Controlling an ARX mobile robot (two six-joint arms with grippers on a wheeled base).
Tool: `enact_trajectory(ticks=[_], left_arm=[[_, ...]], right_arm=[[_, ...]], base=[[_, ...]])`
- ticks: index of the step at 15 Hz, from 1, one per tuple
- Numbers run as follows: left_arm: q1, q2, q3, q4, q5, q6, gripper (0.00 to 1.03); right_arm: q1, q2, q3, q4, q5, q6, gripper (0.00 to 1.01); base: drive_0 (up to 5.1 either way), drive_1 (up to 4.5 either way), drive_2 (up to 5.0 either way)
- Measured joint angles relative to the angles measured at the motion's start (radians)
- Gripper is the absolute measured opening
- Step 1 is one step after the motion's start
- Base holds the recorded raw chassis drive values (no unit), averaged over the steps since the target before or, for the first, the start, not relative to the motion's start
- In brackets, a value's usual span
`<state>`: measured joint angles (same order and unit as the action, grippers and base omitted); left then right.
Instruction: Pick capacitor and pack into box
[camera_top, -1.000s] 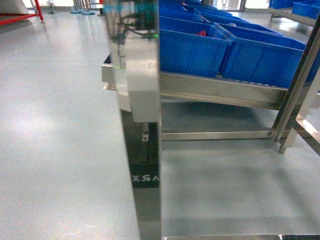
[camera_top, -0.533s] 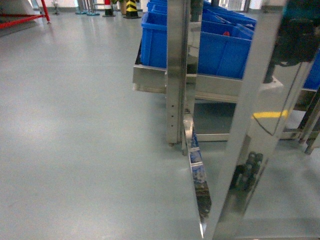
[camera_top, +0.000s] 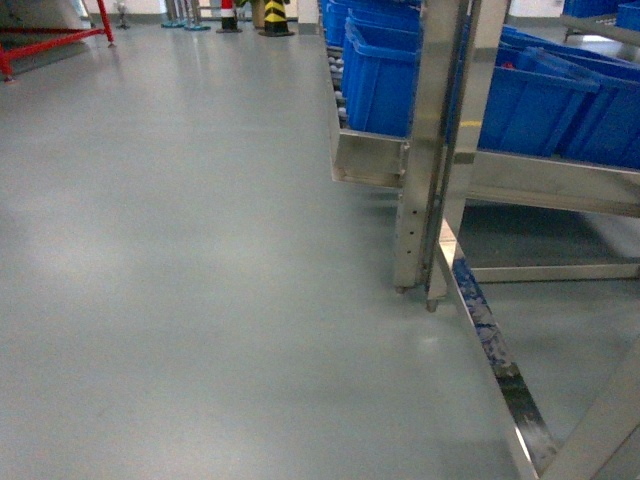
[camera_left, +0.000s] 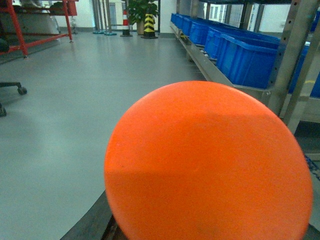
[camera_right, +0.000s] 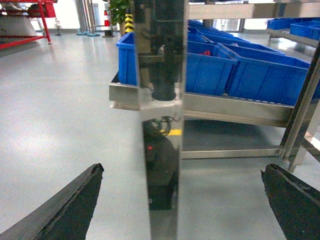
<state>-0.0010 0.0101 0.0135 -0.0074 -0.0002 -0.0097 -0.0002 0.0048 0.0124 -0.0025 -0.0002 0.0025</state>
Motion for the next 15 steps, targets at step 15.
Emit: enact_trajectory(ticks=[15], left_arm=[[0.0, 0.0, 0.0, 0.0, 0.0, 0.0, 0.44]], right_arm=[[0.0, 0.0, 0.0, -0.004, 0.0, 0.0, 0.98]], base=[[-5.0, 2.46, 2.5]])
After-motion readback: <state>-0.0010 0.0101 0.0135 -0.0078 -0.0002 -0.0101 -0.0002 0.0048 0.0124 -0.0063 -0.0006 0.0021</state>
